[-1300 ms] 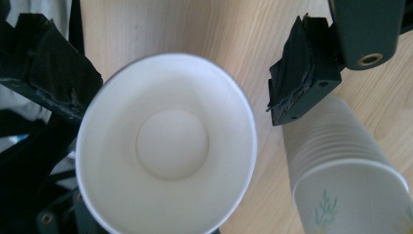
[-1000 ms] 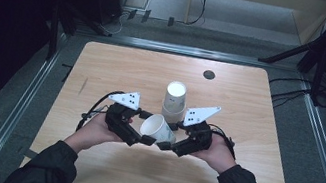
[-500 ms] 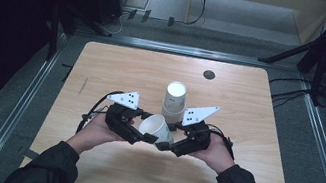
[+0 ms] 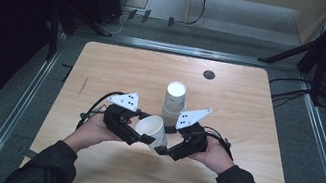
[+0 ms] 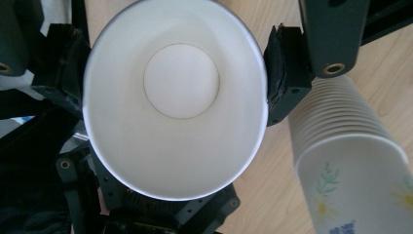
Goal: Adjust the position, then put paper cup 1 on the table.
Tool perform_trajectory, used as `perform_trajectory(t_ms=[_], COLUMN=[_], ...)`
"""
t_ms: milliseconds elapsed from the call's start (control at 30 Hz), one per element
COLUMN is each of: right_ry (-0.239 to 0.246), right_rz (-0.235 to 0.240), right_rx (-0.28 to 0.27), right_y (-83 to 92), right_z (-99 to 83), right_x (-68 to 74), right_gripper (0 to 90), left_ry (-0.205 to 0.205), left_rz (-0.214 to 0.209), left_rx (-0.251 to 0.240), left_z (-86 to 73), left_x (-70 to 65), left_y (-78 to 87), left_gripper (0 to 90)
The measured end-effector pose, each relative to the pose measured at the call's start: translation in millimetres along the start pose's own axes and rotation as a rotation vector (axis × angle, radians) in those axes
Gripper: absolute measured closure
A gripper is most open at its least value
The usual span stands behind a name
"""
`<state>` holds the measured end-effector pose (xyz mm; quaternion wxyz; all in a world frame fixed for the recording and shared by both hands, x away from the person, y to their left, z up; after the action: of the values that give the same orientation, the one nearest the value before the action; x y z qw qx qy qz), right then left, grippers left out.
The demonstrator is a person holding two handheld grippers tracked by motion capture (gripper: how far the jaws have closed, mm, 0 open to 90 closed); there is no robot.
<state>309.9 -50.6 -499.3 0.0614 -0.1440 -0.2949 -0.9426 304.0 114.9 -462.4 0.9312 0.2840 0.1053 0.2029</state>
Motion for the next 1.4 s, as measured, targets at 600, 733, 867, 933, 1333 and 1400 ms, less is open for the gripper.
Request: perform_trajectory(t_ms=[600, 733, 867, 933, 1333, 1400], right_ry=[-0.090, -0.101, -0.105, -0.108, -0.131, -0.134], right_rz=[-0.192, -0.214, -0.224, -0.230, -0.296, -0.298], right_rx=[0.031, 0.024, 0.019, 0.024, -0.013, -0.013], right_y=[14.3, 19.9, 24.7, 26.3, 39.3, 40.5], right_z=[-13.9, -15.1, -16.4, -17.6, -19.6, -20.6], right_x=[-17.1, -20.0, -21.8, -22.3, -30.8, -32.0], right_gripper=[23.6, 23.6, 23.6, 23.6, 23.6, 23.6], left_ry=[0.040, 0.034, 0.041, 0.040, 0.091, 0.095], left_rz=[0.097, 0.124, 0.143, 0.154, 0.237, 0.252], left_rx=[0.064, 0.087, 0.093, 0.097, 0.121, 0.126], left_z=[-12.7, -17.5, -20.8, -22.3, -40.1, -43.1], left_x=[27.0, 32.2, 38.1, 40.9, 68.1, 72.5], left_y=[25.8, 29.2, 33.2, 36.3, 50.1, 51.8], left_gripper=[25.1, 25.1, 25.1, 25.1, 25.0, 25.0])
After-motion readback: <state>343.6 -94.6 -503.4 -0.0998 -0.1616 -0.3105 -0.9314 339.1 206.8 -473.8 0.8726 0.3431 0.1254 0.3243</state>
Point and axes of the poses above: each handheld gripper's, and its own axes: y roughly backward along the jaws, z roughly out of its top, x roughly to its left, the point moved 5 cm from there along -y, roughly forward along the jaws, and after that the axes turned 11 degrees about z, right-handed, at the moved point
